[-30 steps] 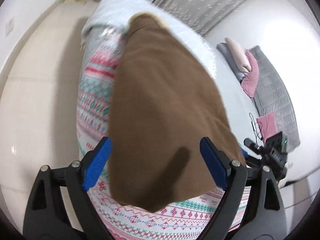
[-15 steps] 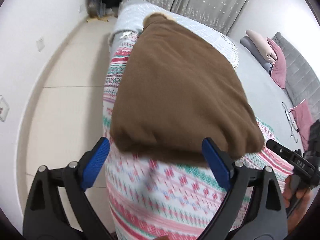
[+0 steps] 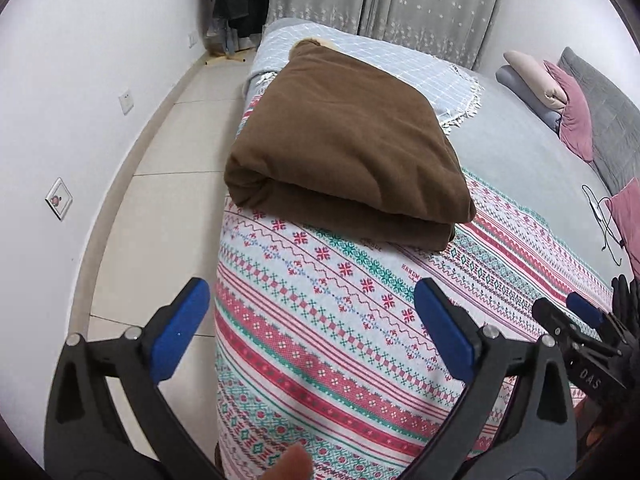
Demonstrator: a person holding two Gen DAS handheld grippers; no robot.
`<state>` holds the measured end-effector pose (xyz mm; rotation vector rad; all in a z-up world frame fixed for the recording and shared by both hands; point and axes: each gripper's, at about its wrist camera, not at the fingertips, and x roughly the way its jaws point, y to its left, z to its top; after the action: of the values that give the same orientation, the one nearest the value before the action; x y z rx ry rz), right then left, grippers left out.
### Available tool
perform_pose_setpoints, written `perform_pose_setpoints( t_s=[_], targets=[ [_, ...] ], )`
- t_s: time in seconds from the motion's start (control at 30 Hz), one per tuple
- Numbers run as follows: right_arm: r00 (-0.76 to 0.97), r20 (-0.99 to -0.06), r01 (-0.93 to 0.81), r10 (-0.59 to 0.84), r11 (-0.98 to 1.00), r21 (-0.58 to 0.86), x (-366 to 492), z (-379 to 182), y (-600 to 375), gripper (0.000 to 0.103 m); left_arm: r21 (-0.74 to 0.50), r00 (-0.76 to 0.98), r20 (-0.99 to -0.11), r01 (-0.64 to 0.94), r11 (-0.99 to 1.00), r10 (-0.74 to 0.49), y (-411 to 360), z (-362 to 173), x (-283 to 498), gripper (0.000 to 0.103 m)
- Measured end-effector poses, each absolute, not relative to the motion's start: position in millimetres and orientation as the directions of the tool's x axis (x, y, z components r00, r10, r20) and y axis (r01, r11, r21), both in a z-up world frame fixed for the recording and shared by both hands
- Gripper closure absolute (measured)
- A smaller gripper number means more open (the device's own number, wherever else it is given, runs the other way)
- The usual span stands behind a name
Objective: Fold large clothes
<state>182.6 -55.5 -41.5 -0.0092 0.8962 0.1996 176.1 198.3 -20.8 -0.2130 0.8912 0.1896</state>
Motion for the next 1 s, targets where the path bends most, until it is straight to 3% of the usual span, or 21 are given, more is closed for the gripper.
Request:
perform_pose_setpoints(
  t_s=[0.27, 0.47, 1.0],
  targets=[
    [0.642, -0.748, -0.142, 0.167, 0.985, 0.098, 175, -45, -55, 0.018, -0.063, 0.617, -0.779, -0.252, 0.966, 0.110, 189, -25, 163, 0.001],
    [0.627, -0.768, -0.125, 0.130, 0.990, 0.065, 182, -65, -49, 0.018, -0.073, 0.577, -0.814, -0.212, 0.975, 0.065, 178, -41, 168, 0.001],
    [0.611, -0.780, -0.171, 0.136, 0.985, 0.037, 178, -75, -34, 0.018, -0.052, 0.562, -0.822, -0.235, 0.971, 0.092, 174, -46, 163, 0.001]
  ],
)
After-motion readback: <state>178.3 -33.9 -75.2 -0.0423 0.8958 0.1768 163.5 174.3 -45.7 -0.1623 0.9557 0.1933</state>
